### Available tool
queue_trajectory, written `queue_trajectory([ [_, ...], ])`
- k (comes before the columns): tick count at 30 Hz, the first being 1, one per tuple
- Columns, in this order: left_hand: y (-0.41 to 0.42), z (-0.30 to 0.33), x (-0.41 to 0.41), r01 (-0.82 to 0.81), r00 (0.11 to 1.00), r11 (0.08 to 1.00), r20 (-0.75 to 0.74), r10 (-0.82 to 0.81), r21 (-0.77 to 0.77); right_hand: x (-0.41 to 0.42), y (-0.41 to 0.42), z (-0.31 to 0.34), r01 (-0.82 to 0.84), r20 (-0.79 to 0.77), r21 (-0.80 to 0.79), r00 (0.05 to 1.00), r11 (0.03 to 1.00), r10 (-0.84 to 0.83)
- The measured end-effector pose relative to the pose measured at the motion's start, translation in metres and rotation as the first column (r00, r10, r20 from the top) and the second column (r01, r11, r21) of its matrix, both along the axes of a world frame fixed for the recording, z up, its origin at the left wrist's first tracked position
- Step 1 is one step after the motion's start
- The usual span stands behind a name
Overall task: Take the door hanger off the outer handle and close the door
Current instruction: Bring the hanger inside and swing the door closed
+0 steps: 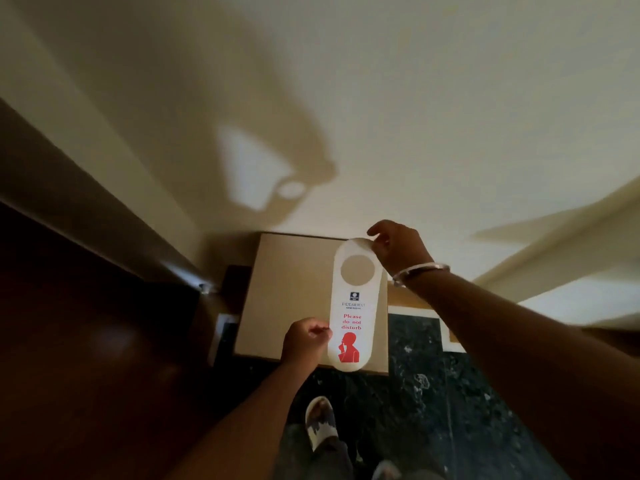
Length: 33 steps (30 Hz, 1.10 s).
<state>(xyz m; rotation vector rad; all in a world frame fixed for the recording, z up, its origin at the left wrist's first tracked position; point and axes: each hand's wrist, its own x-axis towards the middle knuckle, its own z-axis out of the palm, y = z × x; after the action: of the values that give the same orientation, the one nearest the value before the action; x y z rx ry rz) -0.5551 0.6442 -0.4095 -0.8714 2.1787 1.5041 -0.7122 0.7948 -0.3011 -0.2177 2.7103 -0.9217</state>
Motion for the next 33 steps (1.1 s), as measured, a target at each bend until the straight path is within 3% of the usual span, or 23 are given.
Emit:
queue_trajectory([
  [8,-0.006,-0.174,-0.064,-0.057,0.974,0.997,0.217,0.068,-0.055,-0.087,-0.018,-0.214,-0.114,0.221,0.027,0.97,0.993,0.105],
  [11,-0.004,-0.21,-0.07,-0.095,0.962,0.994,0.25,0.107,-0.06,-0.105,-0.025,-0.266,-0.167,0.263,0.07,0.954,0.983,0.143],
  [17,-0.011,-0.216,-0.074,-0.192,0.95,0.978,0.236,0.206,-0.079,-0.12,-0.032,-0.286,-0.337,0.312,0.167,0.909,0.926,0.275],
  [22,-0.029,-0.133,-0.077,0.156,0.944,0.975,0.313,-0.1,-0.158,-0.106,-0.039,-0.216,-0.509,0.3,0.174,0.843,0.843,0.447],
  [24,-0.039,-0.077,-0.071,0.355,0.893,0.891,0.384,-0.233,-0.284,-0.092,-0.044,-0.17,-0.566,0.253,0.192,0.818,0.802,0.516],
  [26,-0.053,-0.021,-0.065,0.513,0.837,0.731,0.453,-0.308,-0.45,-0.079,-0.051,-0.124,-0.596,0.191,0.21,0.802,0.775,0.566],
  [29,-0.077,0.077,-0.049,0.528,0.847,0.528,0.456,-0.273,-0.665,-0.05,-0.07,-0.048,-0.661,0.106,0.177,0.75,0.729,0.653],
  [33,-0.114,0.196,-0.013,0.467,0.871,0.379,0.489,-0.043,-0.799,-0.003,-0.119,0.039,-0.732,-0.107,0.005,0.677,0.681,0.728],
])
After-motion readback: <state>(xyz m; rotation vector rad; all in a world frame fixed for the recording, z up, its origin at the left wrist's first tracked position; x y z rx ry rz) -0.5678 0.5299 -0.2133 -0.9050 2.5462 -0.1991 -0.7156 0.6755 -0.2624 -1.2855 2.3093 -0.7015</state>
